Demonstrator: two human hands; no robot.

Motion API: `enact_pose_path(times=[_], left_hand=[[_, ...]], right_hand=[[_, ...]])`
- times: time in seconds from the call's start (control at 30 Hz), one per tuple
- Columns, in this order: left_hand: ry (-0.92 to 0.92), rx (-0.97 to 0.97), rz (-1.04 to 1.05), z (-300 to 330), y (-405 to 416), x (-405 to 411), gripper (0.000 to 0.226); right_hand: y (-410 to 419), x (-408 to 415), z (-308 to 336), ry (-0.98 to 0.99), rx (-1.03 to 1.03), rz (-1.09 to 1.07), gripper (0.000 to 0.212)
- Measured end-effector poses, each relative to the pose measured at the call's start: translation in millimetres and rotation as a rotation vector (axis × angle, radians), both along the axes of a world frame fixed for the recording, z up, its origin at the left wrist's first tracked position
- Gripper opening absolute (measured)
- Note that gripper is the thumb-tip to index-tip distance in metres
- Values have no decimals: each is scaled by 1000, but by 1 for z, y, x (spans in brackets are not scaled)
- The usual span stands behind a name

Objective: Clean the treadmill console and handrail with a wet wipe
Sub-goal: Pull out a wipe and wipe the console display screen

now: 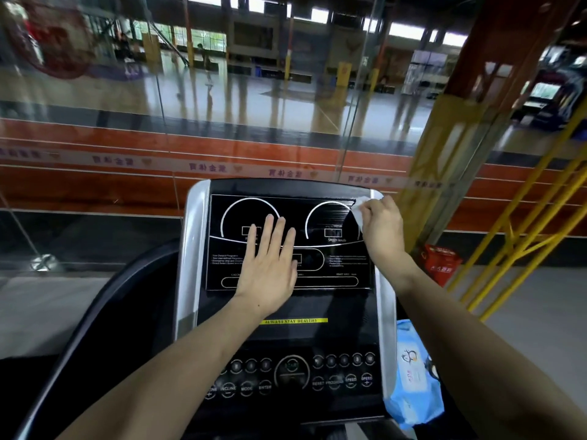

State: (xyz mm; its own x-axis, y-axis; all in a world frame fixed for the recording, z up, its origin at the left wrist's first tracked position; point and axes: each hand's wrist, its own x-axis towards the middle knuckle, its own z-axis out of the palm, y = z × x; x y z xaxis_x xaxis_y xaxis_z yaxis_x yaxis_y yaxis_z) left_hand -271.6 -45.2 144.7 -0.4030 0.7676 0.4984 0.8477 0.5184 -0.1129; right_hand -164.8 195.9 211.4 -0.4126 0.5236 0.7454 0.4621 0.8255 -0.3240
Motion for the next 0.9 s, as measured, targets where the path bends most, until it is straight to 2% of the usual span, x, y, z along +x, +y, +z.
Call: enact_pose_path(times=[0.2,0.3,0.4,0.63,0.73,0.8,0.9], left_hand=[[0,0,5,0,-4,3,66],[1,9,7,-2,-13,-2,65],[0,5,28,-5,-26,-14,64],[-10,2,141,-14,-77,-53,66],[-11,15,155,-16,-98,-66,66],[-16,27,171,-18,-112,-74,68],[-4,30,167,-23,-130,-82,70]], right_hand=[[-11,3,-23,1,-98,-104,16],[-19,-1,-23,-6,-83,-135,10],[-38,-15,-27,13,-81,-127,15],[-97,-77,-33,56,-2,41,9],[-133,-105,-34,20,-1,138,15],[-153,-123,-34,0,-28,207,11],[-182,-146,-34,-109,-35,286,13]])
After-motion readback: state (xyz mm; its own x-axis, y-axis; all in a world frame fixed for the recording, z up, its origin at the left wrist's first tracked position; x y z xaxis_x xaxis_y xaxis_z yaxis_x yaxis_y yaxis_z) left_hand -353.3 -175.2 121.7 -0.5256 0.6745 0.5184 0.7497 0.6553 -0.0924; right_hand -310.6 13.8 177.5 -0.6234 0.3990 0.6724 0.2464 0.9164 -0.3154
